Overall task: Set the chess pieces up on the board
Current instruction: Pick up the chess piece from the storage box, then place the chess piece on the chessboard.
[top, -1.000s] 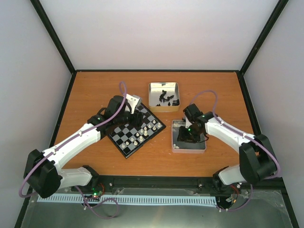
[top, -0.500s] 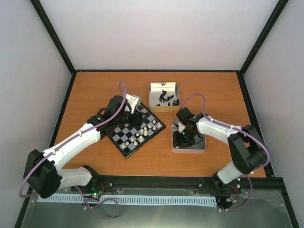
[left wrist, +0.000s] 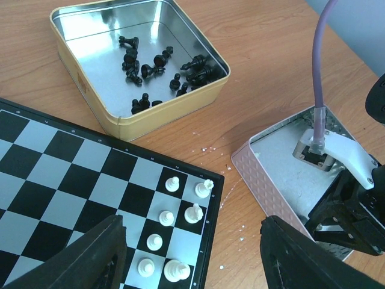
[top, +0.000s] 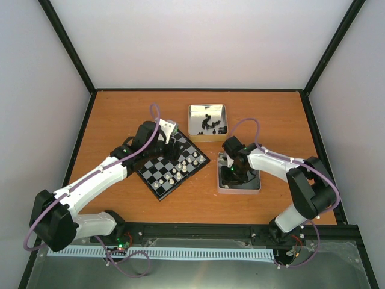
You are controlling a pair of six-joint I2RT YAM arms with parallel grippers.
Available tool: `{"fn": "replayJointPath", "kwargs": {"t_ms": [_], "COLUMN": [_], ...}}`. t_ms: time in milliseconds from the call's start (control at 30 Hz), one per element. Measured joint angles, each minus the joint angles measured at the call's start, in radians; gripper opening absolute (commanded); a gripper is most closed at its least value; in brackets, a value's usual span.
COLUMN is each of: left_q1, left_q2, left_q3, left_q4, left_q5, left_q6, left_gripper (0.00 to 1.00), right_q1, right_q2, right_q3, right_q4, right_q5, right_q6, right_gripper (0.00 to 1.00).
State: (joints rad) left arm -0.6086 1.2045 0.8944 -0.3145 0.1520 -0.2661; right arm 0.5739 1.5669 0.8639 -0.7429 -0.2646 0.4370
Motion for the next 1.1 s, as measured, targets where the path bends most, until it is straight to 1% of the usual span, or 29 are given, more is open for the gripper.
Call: {"fn": "replayJointPath", "kwargs": {"t_ms": [200,367,467,567,667,800,867,967,1100], "left_q1": [0.0,0.0,0.0,0.0,0.002,0.018,0.027,0.032,0.032], "left_q2": [-0.005,-0.017,-0.032,-0.051,-0.079,-0.133,-0.182,-0.277,-0.383], "left_q3": [0.0,-0.003,-0.006,-0.014,-0.025,-0.031,-0.032,-0.025,0.04], "left_q4": [0.0,-0.001,-0.015,-0.044,-0.089,-0.158,-0.195,-0.241,-0.29], "left_q5": [-0.007,-0.035,-0.084,-0.165,-0.289,-0.427,-0.498,-0.593,-0.718], "left_q6": [0.0,-0.013,-0.035,-0.072,-0.133,-0.222,-0.267,-0.32,-0.357], "left_gripper": [0.61,0.61,0.61,0.61,0.61,0.62,0.62,0.63,0.64], "right_q1": [0.001,0.004,0.005,0.006,0.021,0.097,0.165,0.27,0.394], "right_q2": [-0.002,-0.015,-0.031,-0.053,-0.072,-0.068,-0.035,0.062,0.211], "right_q3": [0.026,0.042,0.075,0.135,0.212,0.302,0.354,0.451,0.573], "right_q4": [-0.001,-0.013,-0.039,-0.064,-0.077,-0.074,-0.077,-0.081,-0.086], "right_q5": [0.042,0.076,0.094,0.098,0.093,0.087,0.09,0.101,0.109], "right_q6": [0.01,0.018,0.021,0.025,0.027,0.021,0.007,-0.024,-0.077], "right_gripper": [0.11,0.09,0.09,0.09,0.09,0.09,0.09,0.09,0.09]}}
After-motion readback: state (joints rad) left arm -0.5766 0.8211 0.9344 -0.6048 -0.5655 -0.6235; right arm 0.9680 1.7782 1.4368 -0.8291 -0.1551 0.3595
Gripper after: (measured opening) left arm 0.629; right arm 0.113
